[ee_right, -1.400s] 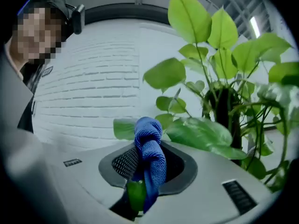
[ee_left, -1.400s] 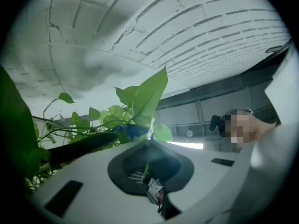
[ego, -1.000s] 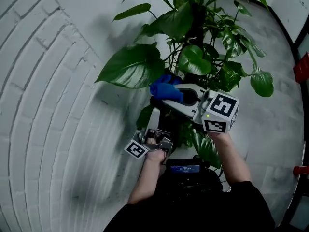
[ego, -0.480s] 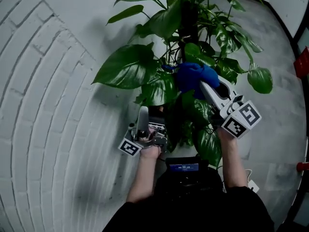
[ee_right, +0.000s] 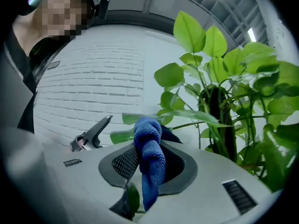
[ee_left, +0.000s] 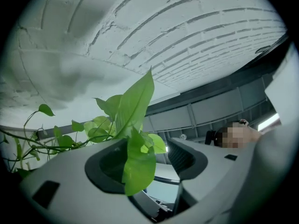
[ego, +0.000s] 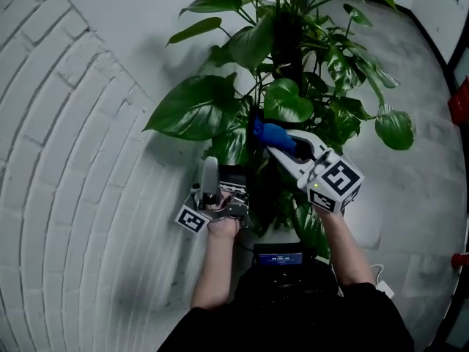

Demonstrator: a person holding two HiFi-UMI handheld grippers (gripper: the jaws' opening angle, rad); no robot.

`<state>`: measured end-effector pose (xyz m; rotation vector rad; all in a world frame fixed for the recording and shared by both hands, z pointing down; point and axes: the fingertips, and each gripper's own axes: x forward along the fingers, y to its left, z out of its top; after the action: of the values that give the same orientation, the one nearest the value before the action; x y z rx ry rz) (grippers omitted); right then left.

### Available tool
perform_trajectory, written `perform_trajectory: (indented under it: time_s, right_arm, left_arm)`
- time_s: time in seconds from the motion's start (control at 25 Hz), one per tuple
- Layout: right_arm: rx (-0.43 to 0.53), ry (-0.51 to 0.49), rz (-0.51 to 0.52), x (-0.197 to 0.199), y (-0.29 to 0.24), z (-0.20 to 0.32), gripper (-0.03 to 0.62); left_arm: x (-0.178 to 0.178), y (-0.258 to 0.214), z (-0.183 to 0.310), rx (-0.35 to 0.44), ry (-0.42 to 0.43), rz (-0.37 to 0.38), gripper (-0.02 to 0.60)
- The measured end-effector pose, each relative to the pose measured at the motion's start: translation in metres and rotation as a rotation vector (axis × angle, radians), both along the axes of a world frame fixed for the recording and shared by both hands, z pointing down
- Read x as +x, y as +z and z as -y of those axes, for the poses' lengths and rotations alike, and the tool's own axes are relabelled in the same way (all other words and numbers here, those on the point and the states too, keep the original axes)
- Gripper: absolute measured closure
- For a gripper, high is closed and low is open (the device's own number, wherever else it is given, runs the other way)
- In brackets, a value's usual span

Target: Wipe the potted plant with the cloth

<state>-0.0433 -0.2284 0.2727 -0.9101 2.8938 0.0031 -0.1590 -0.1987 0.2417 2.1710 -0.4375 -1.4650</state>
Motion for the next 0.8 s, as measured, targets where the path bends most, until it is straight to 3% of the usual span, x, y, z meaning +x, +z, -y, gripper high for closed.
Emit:
perform_trajectory:
  time_s: [0.28,0.48,0.64,0.8]
  right_arm:
    - [0.019,-0.266,0.031,-0.059,-0.004,-0.036,0.479]
    - [0.032,-0.415,0.075,-0.058,-0.005,-0.070,0.480]
    - [0.067,-0.423,0.187,-0.026,-0.034,-0.080,0.480]
    - [0.128,-0.261,0.266,0.017,-0.080,-0.064,0.480]
  left_arm:
    - [0.006,-0.012,-0.009,0.066,0.006,0.061,0.316]
    - [0.004,-0.008,-0.011,0.073,0.011,0.089,0.314]
    - [-0.006,-0.002,-0.006,0.057,0.000,0.083,0.316]
    - [-0.011,0.003,-0.003,0.044,0.016,0.051,0.317]
